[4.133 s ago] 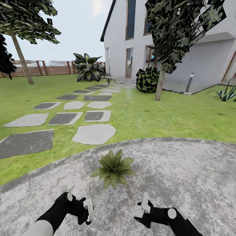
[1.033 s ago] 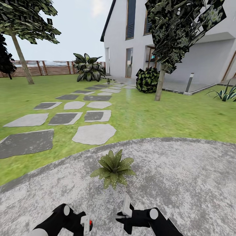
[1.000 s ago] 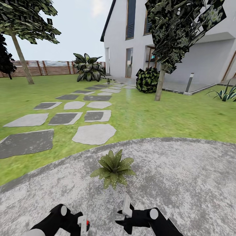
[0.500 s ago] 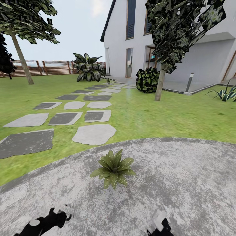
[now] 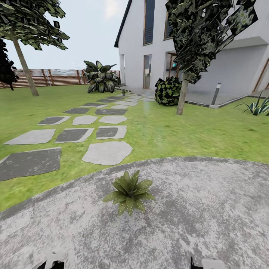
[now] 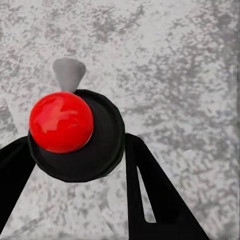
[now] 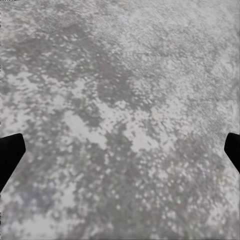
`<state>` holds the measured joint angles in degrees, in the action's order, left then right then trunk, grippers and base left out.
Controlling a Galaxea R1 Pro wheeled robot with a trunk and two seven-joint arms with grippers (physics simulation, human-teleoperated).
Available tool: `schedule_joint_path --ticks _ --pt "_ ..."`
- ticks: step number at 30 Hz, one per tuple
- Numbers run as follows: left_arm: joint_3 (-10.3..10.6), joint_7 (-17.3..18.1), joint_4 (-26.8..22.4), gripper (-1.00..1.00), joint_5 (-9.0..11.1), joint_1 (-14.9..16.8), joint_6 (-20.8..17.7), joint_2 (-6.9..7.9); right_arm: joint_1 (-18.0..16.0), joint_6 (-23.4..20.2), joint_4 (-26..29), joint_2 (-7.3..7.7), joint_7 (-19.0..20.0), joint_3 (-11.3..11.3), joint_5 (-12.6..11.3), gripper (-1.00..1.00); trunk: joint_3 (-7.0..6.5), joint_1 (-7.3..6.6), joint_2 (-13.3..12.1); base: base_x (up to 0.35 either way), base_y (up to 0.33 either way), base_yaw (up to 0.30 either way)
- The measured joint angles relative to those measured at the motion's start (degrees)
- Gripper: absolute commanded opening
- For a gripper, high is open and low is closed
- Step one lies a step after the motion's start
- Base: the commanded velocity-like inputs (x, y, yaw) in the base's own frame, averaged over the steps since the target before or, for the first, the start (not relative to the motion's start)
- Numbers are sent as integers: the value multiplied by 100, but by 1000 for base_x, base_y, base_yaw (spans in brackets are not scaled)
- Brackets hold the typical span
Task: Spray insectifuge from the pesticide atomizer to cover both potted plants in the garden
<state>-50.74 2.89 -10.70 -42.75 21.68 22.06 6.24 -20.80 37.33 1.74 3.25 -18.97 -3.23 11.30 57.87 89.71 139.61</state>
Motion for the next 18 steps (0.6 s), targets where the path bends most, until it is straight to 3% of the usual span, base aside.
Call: schedule_joint_path --ticks 18 --pt "-12 -40 32 -100 48 -10 7 29 16 -34 -5 -15 -8 -4 -4 100 0 0 0 0 0 0"
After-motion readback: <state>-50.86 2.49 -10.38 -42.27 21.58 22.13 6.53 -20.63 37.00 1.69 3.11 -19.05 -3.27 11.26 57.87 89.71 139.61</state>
